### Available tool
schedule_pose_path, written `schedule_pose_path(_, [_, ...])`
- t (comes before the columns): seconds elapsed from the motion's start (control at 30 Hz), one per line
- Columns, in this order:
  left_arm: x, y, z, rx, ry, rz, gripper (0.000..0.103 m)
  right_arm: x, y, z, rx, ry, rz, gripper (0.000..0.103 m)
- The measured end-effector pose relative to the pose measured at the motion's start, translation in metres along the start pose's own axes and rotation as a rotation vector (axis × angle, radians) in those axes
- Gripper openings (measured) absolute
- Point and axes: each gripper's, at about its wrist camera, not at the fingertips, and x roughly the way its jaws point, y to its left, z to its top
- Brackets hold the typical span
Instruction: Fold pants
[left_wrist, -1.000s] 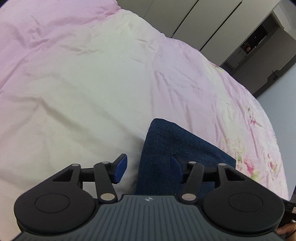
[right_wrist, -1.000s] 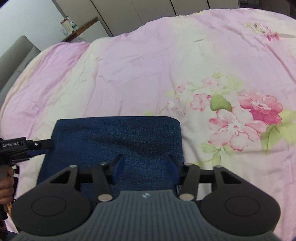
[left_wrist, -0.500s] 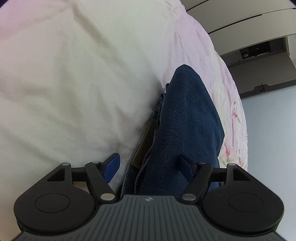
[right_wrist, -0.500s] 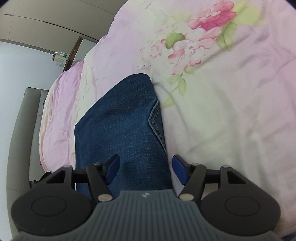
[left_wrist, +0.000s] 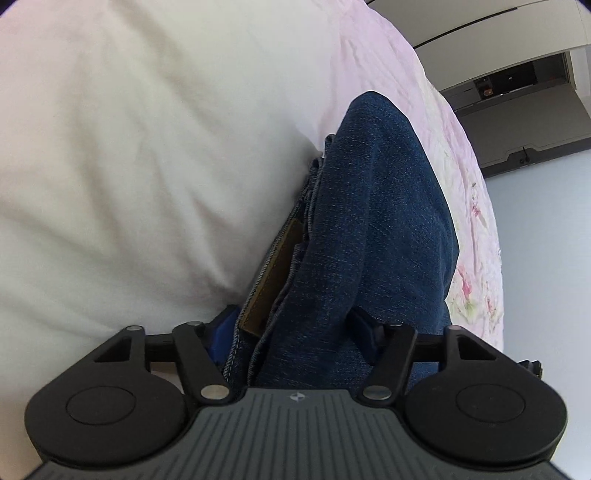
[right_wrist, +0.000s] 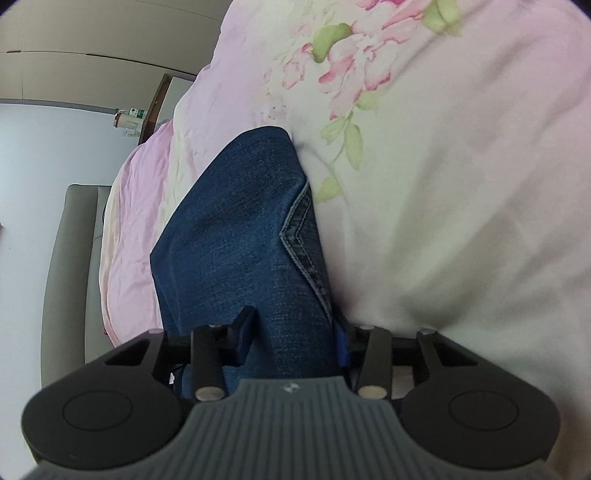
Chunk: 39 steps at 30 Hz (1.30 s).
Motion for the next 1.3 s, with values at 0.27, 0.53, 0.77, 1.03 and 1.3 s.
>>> schedule_pose_path(0.27, [-0.013, -0.033, -0.015, 0.113, -0.07, 0.112, 0.049, -0.002, 0.021, -0.002, -0.073, -0.013, -0.061, 0.03])
schedule_pose_path(0.53, [-0.039, -0.041, -0.026, 0.145, -0.138, 0.085, 0.031, -0.015, 0.062, -0.004, -0.169, -0.045, -0.117, 0.02])
schedule_pose_path(0.77, [-0.066, -0.039, -0.031, 0.142, -0.198, 0.036, 0.03, -0.038, 0.118, -0.009, -0.292, -0.066, -0.115, 0.014])
schedule_pose_path(1.03, [-0.122, -0.034, -0.016, 0.143, -0.297, 0.029, 0.03, -0.033, 0.176, -0.018, -0.383, -0.065, -0.066, 0.014])
schedule_pose_path(1.3, [-0.168, -0.008, 0.027, 0.159, -0.334, 0.117, 0.03, 0.032, 0.219, -0.019, -0.385, -0.031, 0.033, 0.014])
